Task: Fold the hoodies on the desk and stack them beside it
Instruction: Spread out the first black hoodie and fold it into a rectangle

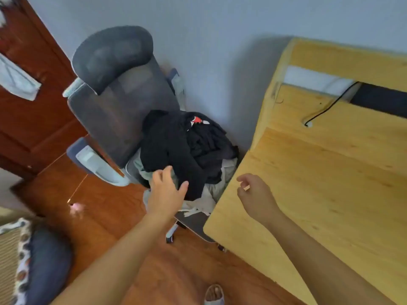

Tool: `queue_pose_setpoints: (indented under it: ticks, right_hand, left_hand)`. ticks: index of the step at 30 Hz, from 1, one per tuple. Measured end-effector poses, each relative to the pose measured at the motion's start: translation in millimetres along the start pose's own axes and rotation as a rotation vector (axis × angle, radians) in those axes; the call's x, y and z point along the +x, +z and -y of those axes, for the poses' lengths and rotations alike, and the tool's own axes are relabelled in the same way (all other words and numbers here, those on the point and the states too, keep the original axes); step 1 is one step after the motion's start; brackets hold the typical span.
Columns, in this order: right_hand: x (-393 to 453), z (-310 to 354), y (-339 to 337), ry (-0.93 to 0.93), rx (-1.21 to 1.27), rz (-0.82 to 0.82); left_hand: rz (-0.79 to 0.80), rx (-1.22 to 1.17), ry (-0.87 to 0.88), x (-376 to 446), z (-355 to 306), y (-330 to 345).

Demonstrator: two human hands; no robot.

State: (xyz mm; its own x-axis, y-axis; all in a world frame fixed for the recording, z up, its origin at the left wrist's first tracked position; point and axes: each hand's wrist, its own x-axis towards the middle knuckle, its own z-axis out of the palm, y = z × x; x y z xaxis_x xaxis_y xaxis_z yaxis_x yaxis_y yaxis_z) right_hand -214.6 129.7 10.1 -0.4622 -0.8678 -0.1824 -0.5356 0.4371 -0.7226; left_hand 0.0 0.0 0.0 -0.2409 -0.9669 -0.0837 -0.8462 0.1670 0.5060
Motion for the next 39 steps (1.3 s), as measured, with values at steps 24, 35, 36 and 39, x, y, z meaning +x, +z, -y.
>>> queue_pose_setpoints:
  ticks: [24, 35, 36, 39]
  right_hand:
    - [-5.4, 67.1, -84.5, 0.110, -0.025, -0.208]
    - [-21.9, 217.2, -236.6, -0.400, 0.197, -0.429]
    - [-19.9, 216.0, -244.6, -0.411, 0.168, -0.426]
    - [-31.1, 203.3, -273.0, -0.309, -0.078, -0.562]
  left_hand:
    - [-0.163, -0.712, 0.475, 118.1, -175.3, -180.3]
    - [0.281, -1.188, 0.978, -9.8, -308.5, -349.6]
    - [0.296, -1.239, 0.993, -17.6, -312.9, -358.6]
    - [0.246, -1.274, 0.938, -21.4, -319.1, -373.8]
